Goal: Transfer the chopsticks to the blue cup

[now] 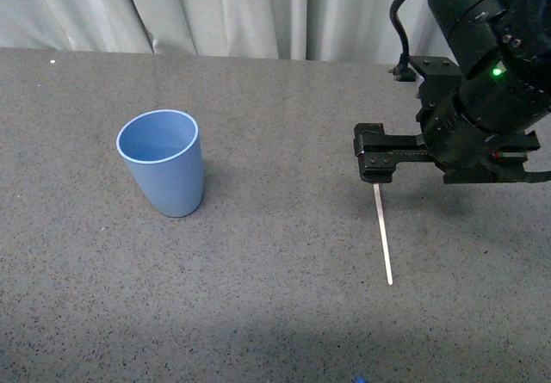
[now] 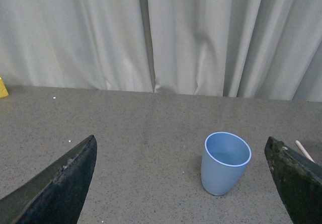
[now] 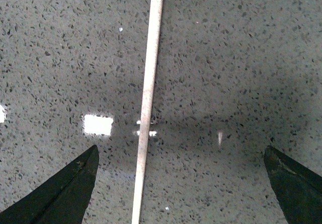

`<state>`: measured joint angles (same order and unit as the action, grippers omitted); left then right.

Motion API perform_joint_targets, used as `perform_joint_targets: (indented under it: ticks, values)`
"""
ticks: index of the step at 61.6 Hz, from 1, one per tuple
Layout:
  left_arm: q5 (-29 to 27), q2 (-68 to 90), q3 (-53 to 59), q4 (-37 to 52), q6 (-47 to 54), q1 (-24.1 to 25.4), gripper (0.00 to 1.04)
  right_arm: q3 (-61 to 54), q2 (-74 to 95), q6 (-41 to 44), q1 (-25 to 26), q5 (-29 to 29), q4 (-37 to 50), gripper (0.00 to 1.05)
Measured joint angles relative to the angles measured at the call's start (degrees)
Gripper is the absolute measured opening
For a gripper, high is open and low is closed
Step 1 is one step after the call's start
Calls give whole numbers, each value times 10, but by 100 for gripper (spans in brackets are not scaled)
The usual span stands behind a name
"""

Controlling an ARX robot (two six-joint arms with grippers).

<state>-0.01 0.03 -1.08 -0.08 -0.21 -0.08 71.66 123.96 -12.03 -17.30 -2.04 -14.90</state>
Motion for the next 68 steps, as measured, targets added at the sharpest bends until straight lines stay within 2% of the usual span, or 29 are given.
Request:
perform_joint_targets:
  ticks: [24,37,42,60,63,68]
  values:
    - [0,0,0,0,0,0,98,90,88,-30,-23,-13,-48,94]
    - [0,0,0,0,0,0,98,100,98,-39,-23,-22,-41,64]
    - [0,0,0,0,0,0,98,101,98,-45,-22,-22,-41,47]
    - [0,0,0,0,0,0,98,94,96,-59,-16,-13,-34,4]
    - [0,0,0,0,0,0,98,86,90,-60,-15,-7,-26,0]
    - [0,0,0,0,0,0,98,65,79,-62,-13,1,-5,1]
